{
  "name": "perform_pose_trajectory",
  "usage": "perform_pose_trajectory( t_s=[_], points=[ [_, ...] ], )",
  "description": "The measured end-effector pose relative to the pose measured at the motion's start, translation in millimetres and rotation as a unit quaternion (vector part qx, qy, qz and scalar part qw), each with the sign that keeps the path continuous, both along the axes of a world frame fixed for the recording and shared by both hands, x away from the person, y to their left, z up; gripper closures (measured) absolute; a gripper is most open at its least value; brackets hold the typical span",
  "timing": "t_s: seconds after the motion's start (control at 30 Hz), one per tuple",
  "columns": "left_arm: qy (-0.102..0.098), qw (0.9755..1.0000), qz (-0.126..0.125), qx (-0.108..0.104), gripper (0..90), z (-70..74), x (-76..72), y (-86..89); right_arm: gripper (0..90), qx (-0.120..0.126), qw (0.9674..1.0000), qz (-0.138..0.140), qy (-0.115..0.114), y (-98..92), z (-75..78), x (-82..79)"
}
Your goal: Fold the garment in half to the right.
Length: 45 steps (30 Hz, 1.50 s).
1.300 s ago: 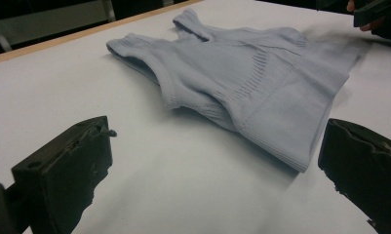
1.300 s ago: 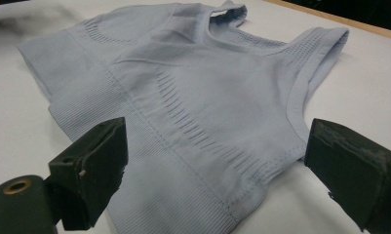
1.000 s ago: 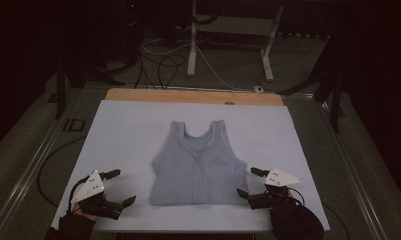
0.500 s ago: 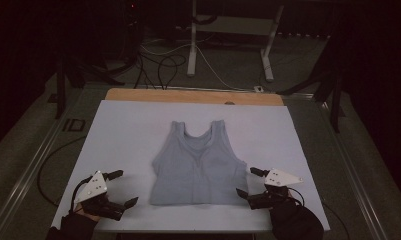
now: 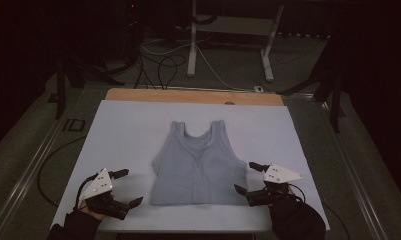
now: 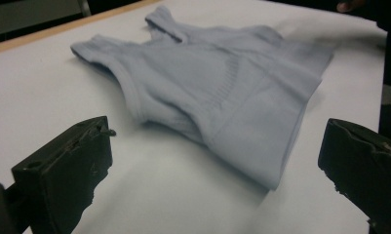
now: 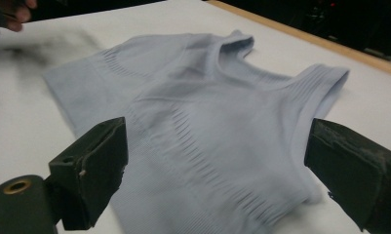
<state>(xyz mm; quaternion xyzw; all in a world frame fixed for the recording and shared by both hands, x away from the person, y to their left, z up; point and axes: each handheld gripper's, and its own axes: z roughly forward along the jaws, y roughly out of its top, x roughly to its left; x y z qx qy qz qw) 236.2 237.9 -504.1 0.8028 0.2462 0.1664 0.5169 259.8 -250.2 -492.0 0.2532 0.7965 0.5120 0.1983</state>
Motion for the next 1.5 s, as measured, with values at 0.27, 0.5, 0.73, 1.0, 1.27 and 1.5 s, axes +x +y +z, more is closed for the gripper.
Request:
perform_pose_trajectory(
  t_s=[0.27,0.5,0.73,1.0,1.27,1.5],
  points=[
    [-0.001,1.0,-0.004,0.006,0.6,13.0,2.2,-3.6,8.9,0.007,0.9998,0.005,-0.016,9.5,24.9,15.3],
    [-0.003,0.9998,-0.011,0.015,0.6,19.6,5.0,-10.8,8.9,0.007,0.9994,0.023,-0.024,25.6,41.7,31.9],
    [0.001,0.9997,-0.009,0.021,0.6,23.2,6.5,-16.3,8.9,0.012,0.9986,0.036,-0.037,43.7,54.7,50.0],
    [0.004,0.9996,-0.003,0.027,0.6,28.0,8.1,-21.6,8.9,0.009,0.9979,0.048,-0.042,61.8,64.3,72.4],
    [0.006,0.9994,0.005,0.035,0.6,30.8,7.4,-26.5,8.9,0.006,0.9976,0.058,-0.037,77.9,73.0,94.2],
    [0.015,0.9989,0.012,0.042,0.6,30.1,7.2,-33.1,8.9,0.003,0.9974,0.064,-0.033,93.4,77.8,110.3]
  ],
)
